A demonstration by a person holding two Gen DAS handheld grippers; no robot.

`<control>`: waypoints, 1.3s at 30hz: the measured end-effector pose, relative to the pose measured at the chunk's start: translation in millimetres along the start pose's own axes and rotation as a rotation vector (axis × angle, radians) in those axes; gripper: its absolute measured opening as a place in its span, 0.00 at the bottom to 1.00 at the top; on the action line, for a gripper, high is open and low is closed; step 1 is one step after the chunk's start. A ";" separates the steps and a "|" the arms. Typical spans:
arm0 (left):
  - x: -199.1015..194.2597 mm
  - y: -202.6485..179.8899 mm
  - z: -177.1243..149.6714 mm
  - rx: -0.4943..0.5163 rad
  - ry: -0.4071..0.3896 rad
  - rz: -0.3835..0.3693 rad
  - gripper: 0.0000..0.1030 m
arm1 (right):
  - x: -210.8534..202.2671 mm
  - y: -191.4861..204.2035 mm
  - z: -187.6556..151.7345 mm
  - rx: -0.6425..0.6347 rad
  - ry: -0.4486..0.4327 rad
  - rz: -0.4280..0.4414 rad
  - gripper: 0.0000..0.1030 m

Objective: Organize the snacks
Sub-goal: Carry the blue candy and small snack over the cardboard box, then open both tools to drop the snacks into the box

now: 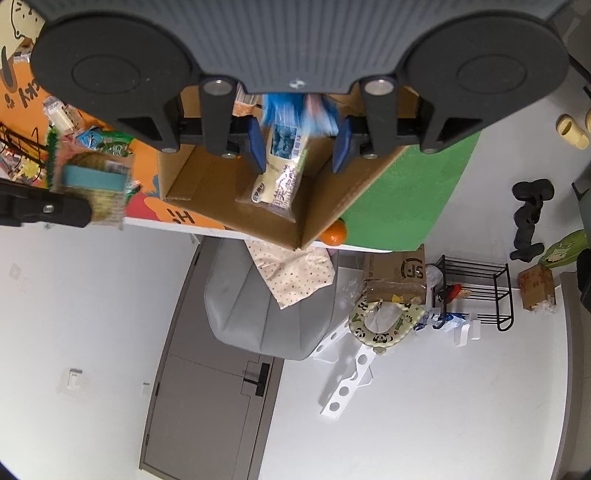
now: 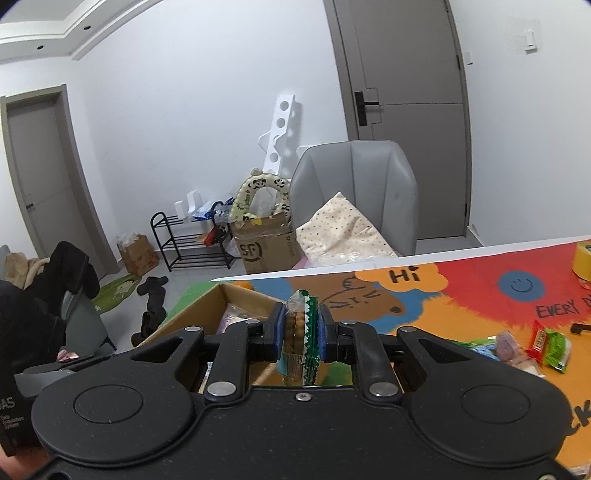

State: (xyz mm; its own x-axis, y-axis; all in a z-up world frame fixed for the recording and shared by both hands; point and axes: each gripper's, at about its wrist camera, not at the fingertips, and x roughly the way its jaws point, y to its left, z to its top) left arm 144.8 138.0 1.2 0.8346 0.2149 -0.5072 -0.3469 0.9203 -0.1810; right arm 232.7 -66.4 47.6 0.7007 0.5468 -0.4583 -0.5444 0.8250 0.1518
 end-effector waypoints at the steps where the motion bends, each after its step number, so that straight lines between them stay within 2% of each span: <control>1: -1.7 2.5 0.3 -0.004 -0.002 -0.001 0.38 | 3.2 2.5 0.7 -0.002 0.003 0.002 0.16; 11: -13.6 16.6 -4.3 -0.038 0.000 -0.012 0.55 | 36.4 29.2 3.7 -0.011 0.032 0.015 0.16; 13: -15.4 16.2 -5.2 -0.036 -0.001 -0.014 0.59 | 40.2 30.6 3.8 -0.005 0.033 0.014 0.18; 15: -16.4 16.5 -5.2 -0.038 -0.005 -0.009 0.69 | 42.6 27.7 2.4 0.010 0.039 0.004 0.25; 18: -17.2 17.3 -4.7 -0.046 -0.016 0.013 0.78 | 41.0 20.4 -0.6 0.033 0.058 -0.009 0.30; 19: -17.6 17.0 -4.4 -0.047 -0.021 0.025 0.78 | 39.2 17.0 -1.9 0.044 0.062 -0.009 0.32; 21: -17.9 15.3 -3.6 -0.045 -0.027 0.035 0.82 | 33.2 7.9 -5.3 0.067 0.062 -0.025 0.46; 24: -19.8 12.4 -4.3 -0.042 -0.031 0.051 0.84 | 21.9 -9.5 -13.0 0.096 0.060 -0.048 0.55; 31: -23.3 -0.2 -5.4 -0.017 -0.037 0.059 0.89 | -2.5 -48.0 -33.3 0.167 0.081 -0.107 0.61; 35: -28.3 -10.5 -7.0 -0.002 -0.042 0.057 0.91 | -19.1 -60.6 -38.8 0.167 0.061 -0.131 0.69; 39: -33.5 -24.3 -9.4 0.026 -0.042 0.044 0.93 | -31.0 -70.7 -41.4 0.170 0.054 -0.142 0.72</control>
State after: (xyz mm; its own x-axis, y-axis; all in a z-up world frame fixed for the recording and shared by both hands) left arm 121.3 105.3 14.7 0.8362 0.2684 -0.4782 -0.3728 0.9177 -0.1369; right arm 230.3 -147.6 14.8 0.7366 0.4190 -0.5309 -0.3535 0.9077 0.2261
